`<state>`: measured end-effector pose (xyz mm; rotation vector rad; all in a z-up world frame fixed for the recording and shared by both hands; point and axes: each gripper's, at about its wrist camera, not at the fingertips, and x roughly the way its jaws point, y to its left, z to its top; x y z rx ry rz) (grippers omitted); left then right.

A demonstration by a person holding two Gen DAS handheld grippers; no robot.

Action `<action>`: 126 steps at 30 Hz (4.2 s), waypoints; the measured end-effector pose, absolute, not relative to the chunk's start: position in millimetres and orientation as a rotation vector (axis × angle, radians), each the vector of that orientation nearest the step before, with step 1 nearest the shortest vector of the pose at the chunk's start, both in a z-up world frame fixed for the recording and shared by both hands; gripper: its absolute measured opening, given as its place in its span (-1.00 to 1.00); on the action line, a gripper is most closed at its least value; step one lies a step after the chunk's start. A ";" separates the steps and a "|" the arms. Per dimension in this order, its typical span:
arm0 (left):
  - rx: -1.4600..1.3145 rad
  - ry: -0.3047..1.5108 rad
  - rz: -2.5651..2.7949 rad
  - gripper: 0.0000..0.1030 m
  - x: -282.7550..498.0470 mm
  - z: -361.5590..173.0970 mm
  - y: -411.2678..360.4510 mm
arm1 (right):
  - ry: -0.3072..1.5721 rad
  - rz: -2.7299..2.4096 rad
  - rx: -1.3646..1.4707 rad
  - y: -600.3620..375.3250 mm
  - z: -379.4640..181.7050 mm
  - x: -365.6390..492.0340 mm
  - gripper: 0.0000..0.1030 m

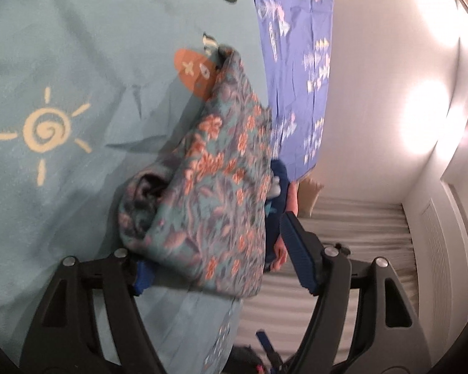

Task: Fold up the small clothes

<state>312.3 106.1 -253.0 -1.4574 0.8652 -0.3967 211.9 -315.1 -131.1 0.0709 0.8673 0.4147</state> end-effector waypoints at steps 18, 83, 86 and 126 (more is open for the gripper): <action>-0.710 0.564 -0.213 -0.79 310.1 -133.6 19.7 | 0.736 0.463 -0.038 -271.9 -46.3 263.9 0.61; -0.344 0.538 -0.365 -0.72 303.0 -94.9 -192.2 | 1.271 0.609 0.222 -305.2 -96.5 521.4 -0.34; -0.332 0.531 -0.378 -0.74 299.9 -93.1 -195.1 | 1.289 0.588 0.293 -307.8 -113.1 545.3 -0.31; -0.324 0.736 -0.366 -0.38 312.0 -128.2 -113.6 | 1.072 0.238 -0.061 -365.9 -109.2 501.5 0.16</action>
